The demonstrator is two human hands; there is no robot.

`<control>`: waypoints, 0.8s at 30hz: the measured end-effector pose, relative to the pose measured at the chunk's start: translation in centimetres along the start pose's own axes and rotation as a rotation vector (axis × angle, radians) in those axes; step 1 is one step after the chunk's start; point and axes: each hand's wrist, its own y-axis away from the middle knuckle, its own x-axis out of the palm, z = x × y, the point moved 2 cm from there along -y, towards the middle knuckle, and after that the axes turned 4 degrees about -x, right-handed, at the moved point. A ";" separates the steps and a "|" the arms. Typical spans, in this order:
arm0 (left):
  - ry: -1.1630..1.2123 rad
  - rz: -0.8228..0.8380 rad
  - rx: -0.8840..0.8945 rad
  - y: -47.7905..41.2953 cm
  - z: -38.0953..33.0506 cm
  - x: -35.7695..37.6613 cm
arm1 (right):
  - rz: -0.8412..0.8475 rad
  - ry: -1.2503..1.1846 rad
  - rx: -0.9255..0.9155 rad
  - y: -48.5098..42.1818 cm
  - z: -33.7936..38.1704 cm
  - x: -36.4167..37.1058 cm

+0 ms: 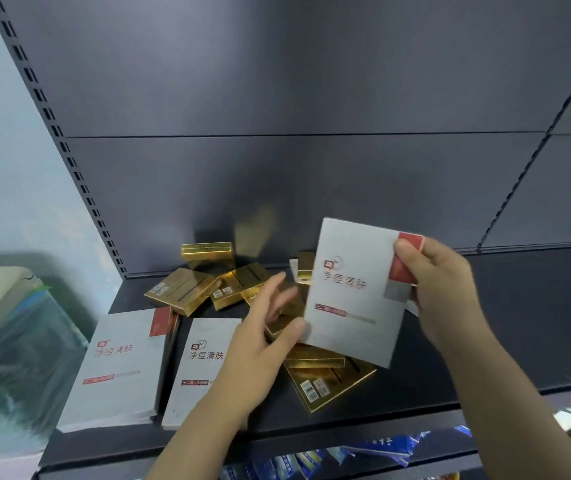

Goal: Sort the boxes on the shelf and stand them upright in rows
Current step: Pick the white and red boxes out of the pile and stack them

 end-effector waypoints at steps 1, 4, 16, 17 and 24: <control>0.119 0.036 -0.042 -0.2 -0.5 0.1 | 0.023 -0.044 0.039 0.1 -0.1 1.0; 0.228 -0.014 -0.117 -0.5 -1.2 -0.7 | 0.092 -0.125 0.110 0.5 -0.8 3.7; 0.267 -0.395 -0.256 1.5 2.8 -5.5 | 0.400 -0.114 0.254 3.6 -4.3 10.7; 0.230 -0.404 -0.274 1.7 3.2 -6.0 | 0.413 -0.111 0.264 3.7 -4.6 11.3; -0.587 -0.480 -0.348 3.5 6.7 -9.6 | 0.673 0.021 0.334 7.1 -9.0 15.6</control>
